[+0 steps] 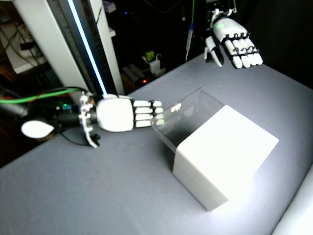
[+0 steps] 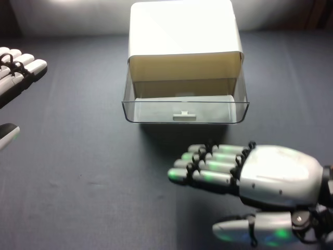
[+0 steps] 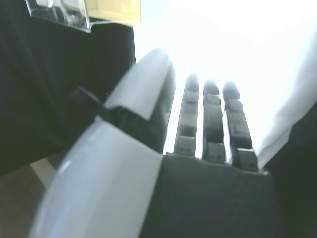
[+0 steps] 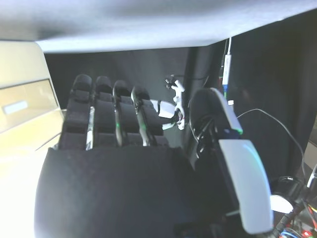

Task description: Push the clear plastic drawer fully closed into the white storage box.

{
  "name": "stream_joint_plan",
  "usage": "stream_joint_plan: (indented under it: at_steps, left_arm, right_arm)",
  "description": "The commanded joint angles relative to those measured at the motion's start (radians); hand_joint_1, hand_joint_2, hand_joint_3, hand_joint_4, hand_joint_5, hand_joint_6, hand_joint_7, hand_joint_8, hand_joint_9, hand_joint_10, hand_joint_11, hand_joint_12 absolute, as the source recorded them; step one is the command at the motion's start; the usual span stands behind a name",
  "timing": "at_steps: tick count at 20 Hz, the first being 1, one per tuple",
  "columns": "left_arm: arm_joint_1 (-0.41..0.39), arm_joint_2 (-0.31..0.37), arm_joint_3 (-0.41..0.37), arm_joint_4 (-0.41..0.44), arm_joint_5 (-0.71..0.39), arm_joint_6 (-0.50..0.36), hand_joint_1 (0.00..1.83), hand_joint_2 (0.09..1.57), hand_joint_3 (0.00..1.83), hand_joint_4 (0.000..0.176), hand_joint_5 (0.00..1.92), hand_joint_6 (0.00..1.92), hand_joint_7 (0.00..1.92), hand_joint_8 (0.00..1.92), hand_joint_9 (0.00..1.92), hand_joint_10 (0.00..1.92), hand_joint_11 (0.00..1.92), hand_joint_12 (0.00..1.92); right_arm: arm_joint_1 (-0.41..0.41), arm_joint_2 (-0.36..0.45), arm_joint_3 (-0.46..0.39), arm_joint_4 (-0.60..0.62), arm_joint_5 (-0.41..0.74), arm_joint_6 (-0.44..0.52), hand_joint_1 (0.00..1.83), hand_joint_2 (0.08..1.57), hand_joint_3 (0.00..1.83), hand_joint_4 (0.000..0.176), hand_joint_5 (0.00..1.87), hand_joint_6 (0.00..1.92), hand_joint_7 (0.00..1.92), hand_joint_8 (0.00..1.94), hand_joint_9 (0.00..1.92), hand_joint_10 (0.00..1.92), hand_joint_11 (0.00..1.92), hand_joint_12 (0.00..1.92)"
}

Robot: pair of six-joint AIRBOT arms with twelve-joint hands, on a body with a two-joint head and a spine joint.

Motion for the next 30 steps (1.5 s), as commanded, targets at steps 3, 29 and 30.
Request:
stream_joint_plan:
  at_steps: [3, 29, 30]
  left_arm:
    - [-0.004, 0.009, 0.001, -0.016, -0.124, 0.004, 0.81, 1.56, 0.00, 0.003, 0.00, 0.00, 0.00, 0.00, 0.00, 0.00, 0.00, 0.00]
    - [0.011, 0.002, 0.001, -0.034, -0.137, 0.005, 0.77, 1.55, 0.04, 0.000, 0.01, 0.00, 0.00, 0.00, 0.00, 0.00, 0.00, 0.00]
    - [0.012, 0.002, 0.001, -0.034, -0.138, 0.005, 0.75, 1.56, 0.03, 0.003, 0.00, 0.00, 0.00, 0.00, 0.00, 0.00, 0.00, 0.00]
  right_arm:
    - [0.033, -0.017, 0.008, 0.017, 0.103, -0.025, 0.22, 1.44, 0.00, 0.000, 0.00, 0.00, 0.00, 0.00, 0.00, 0.00, 0.00, 0.00]
    - [0.124, -0.002, -0.018, -0.035, 0.145, -0.075, 0.19, 1.44, 0.00, 0.000, 0.00, 0.00, 0.00, 0.00, 0.00, 0.00, 0.00, 0.00]
    - [0.124, -0.002, -0.016, -0.035, 0.145, -0.075, 0.27, 1.41, 0.00, 0.000, 0.00, 0.00, 0.00, 0.00, 0.00, 0.00, 0.00, 0.00]
